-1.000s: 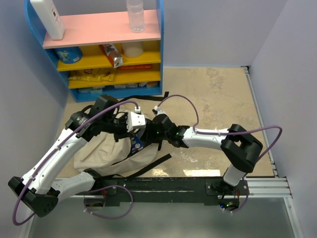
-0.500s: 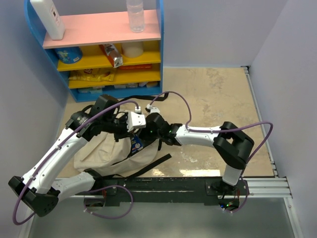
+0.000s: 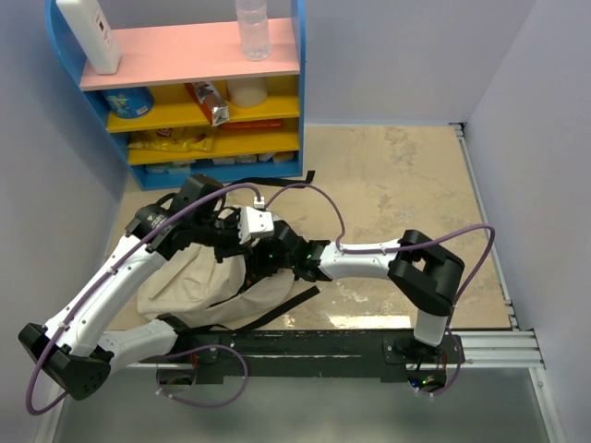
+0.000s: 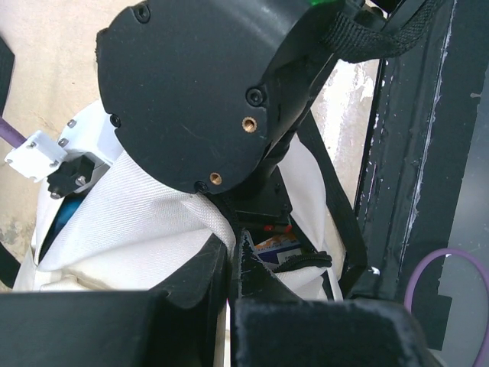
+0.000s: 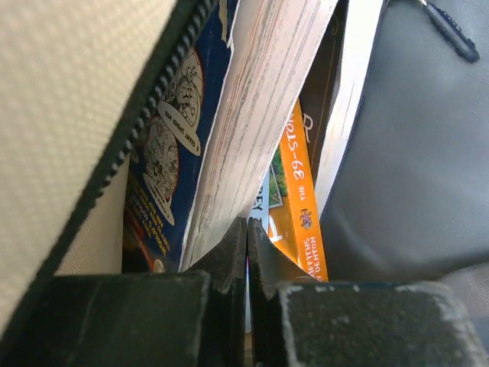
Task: Pack the student bag
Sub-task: Place the book in the student bag.
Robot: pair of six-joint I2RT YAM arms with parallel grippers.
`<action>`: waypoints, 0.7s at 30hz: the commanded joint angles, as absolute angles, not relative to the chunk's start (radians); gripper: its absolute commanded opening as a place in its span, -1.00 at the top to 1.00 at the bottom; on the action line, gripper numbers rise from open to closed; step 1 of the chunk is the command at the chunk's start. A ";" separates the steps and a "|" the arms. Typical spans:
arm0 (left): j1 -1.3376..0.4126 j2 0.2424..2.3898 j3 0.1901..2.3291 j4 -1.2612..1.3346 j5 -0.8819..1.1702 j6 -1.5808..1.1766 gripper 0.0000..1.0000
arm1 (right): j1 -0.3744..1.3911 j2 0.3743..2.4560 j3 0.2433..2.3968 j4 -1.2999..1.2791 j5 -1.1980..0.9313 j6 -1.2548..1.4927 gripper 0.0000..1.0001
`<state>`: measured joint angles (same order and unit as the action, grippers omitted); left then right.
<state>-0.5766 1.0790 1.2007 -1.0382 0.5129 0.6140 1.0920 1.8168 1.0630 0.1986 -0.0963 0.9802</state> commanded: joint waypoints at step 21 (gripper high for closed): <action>-0.583 1.039 1.236 -0.985 0.600 0.627 1.00 | 0.856 1.772 1.158 -0.026 0.127 0.350 -0.23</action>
<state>-0.5766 1.0695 1.1995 -1.0405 0.5133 0.6144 0.8627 1.7493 1.0912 -0.0658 0.1448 0.5335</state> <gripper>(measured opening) 0.041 0.608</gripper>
